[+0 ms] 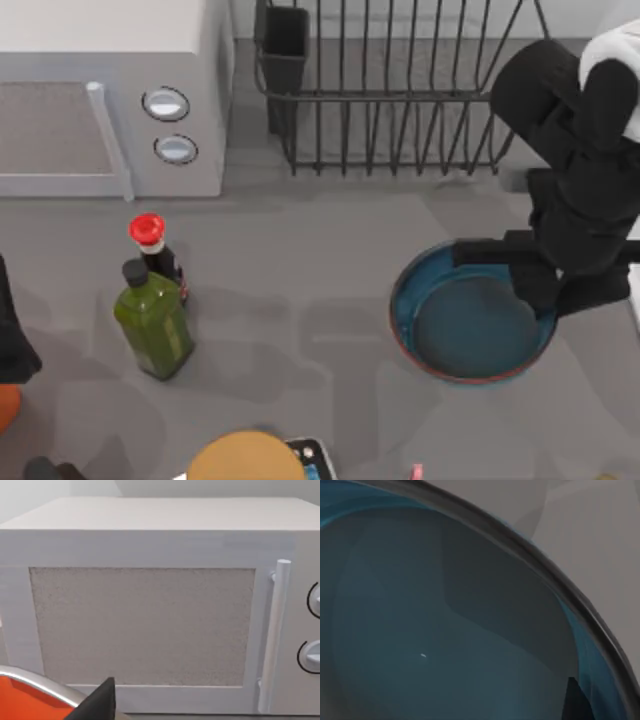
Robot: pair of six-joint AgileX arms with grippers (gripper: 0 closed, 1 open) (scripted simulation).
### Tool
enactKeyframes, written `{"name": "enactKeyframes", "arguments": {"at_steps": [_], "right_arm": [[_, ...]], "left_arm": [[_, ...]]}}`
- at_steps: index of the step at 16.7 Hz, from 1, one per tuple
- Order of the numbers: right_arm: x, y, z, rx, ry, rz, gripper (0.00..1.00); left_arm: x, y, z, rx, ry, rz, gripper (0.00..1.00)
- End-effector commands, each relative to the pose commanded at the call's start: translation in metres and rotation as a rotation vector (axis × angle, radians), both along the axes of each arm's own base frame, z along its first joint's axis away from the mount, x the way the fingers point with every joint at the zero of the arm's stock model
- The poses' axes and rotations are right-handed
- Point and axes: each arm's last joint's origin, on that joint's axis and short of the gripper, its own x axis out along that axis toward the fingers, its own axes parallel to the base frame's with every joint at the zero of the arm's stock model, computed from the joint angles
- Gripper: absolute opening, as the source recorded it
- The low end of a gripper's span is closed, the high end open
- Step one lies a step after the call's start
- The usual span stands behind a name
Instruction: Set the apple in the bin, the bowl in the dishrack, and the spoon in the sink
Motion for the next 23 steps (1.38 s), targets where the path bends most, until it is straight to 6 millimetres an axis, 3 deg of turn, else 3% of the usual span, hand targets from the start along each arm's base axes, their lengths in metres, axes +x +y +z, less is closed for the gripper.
{"name": "enactKeyframes", "arguments": {"at_steps": [2,7,10,17,20,23], "right_arm": [[-0.001,-0.002,0.012,0.005,-0.01,0.0,0.0],[-0.001,-0.001,0.012,0.004,-0.01,0.004,0.0],[0.0,0.01,0.02,-0.009,-0.121,0.061,0.0],[-0.009,0.075,0.076,-0.078,-0.804,0.27,0.0],[-0.028,0.102,0.115,-0.085,-1.141,0.255,0.0],[-0.057,0.115,0.158,-0.06,-1.405,0.152,0.0]], "left_arm": [[0.0,0.0,0.0,0.0,0.0,0.0,1.0],[0.0,0.0,0.0,0.0,0.0,0.0,1.0],[0.0,0.0,0.0,0.0,0.0,0.0,1.0],[0.0,0.0,0.0,0.0,0.0,0.0,1.0],[0.0,0.0,0.0,0.0,0.0,0.0,1.0],[0.0,0.0,0.0,0.0,0.0,0.0,1.0]]}}
